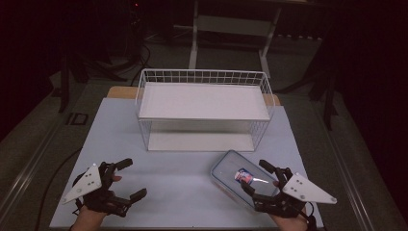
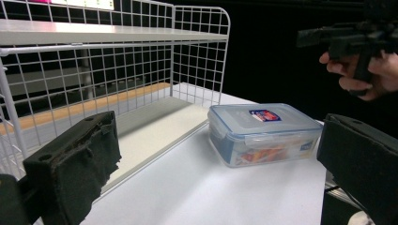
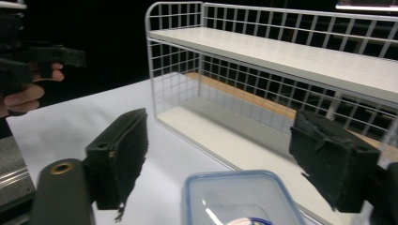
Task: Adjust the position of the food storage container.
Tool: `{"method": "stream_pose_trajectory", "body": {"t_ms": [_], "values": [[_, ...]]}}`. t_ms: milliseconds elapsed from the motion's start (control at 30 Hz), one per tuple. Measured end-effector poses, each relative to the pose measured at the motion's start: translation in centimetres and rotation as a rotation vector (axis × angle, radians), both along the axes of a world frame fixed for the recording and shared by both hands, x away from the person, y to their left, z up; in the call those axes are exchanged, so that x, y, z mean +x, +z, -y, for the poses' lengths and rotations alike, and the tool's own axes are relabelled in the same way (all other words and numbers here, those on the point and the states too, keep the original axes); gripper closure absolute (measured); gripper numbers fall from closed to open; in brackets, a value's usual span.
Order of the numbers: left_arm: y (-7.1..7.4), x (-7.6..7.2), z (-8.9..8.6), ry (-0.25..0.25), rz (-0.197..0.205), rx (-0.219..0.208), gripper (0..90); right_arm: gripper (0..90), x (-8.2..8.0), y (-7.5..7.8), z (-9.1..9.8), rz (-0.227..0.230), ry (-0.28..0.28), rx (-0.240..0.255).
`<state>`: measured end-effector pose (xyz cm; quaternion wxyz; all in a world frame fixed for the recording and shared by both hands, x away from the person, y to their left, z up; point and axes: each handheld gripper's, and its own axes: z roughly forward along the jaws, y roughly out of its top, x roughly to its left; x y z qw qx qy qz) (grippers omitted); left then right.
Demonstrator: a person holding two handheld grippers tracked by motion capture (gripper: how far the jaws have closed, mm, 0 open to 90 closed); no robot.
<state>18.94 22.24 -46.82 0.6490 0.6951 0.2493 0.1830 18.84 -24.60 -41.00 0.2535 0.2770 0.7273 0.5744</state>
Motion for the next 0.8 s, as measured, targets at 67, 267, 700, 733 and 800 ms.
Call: {"method": "stream_pose_trajectory", "body": {"t_ms": [67, 267, 700, 733, 800], "values": [[0.0, 0.0, 0.0, 0.002, 0.001, 0.003, 0.0, 30.8, 0.4, 0.1, 1.2, -0.027, -0.013, -0.040], [-0.1, 0.1, 0.1, -0.001, -0.005, 0.004, 0.0, 57.6, 0.7, -1.5, 3.4, -0.095, -0.072, -0.099], [-0.2, 0.1, 0.3, -0.006, -0.008, 0.011, 0.0, 86.8, 0.8, -6.3, 7.7, -0.258, -0.150, -0.169], [-0.2, 0.2, 0.4, -0.008, -0.008, 0.011, 0.0, 88.2, 0.7, -6.6, 8.0, -0.272, -0.157, -0.170], [-0.2, 0.2, 0.4, -0.008, -0.008, 0.013, 0.0, 89.8, 0.6, -7.2, 8.6, -0.288, -0.172, -0.174]]}}
